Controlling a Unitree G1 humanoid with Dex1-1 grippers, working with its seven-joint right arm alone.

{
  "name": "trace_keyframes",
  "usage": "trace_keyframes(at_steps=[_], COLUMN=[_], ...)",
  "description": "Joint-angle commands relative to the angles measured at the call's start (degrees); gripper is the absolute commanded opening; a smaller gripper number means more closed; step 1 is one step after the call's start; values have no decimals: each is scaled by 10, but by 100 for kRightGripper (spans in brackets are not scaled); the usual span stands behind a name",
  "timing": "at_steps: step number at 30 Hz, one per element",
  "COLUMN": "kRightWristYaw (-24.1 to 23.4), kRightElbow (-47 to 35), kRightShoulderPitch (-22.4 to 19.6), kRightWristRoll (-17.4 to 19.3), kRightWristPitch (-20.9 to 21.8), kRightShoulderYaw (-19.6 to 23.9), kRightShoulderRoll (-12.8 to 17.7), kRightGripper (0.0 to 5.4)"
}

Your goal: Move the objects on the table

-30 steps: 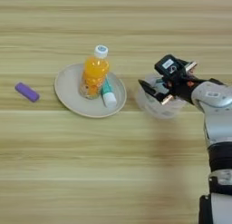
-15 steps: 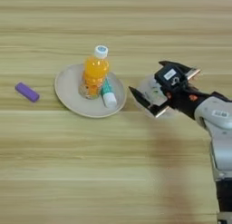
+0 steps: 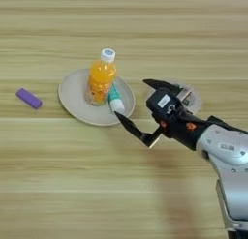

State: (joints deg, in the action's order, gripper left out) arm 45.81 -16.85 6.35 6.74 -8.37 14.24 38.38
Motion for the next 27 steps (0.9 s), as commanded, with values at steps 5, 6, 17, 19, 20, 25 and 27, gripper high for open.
trace_keyframes(at_steps=[5, 6, 17, 19, 20, 25, 27], kRightWristYaw=[-4, -4, -3, -3, -3, -4, -7], kRightElbow=[-55, -55, -36, -28, -25, -2, 17], kRightShoulderPitch=[-10, -14, -81, -99, -107, -157, -181], kRightWristRoll=[8, 4, -4, -5, -6, -6, -9], kRightWristPitch=[-5, -7, -38, -42, -43, -53, -57], kRightShoulderYaw=[-34, -45, -145, -159, -165, -192, -203], kRightShoulderRoll=[-4, -6, -43, -52, -56, -82, -95], kRightGripper=[538, 538, 538, 538, 538, 538, 538])
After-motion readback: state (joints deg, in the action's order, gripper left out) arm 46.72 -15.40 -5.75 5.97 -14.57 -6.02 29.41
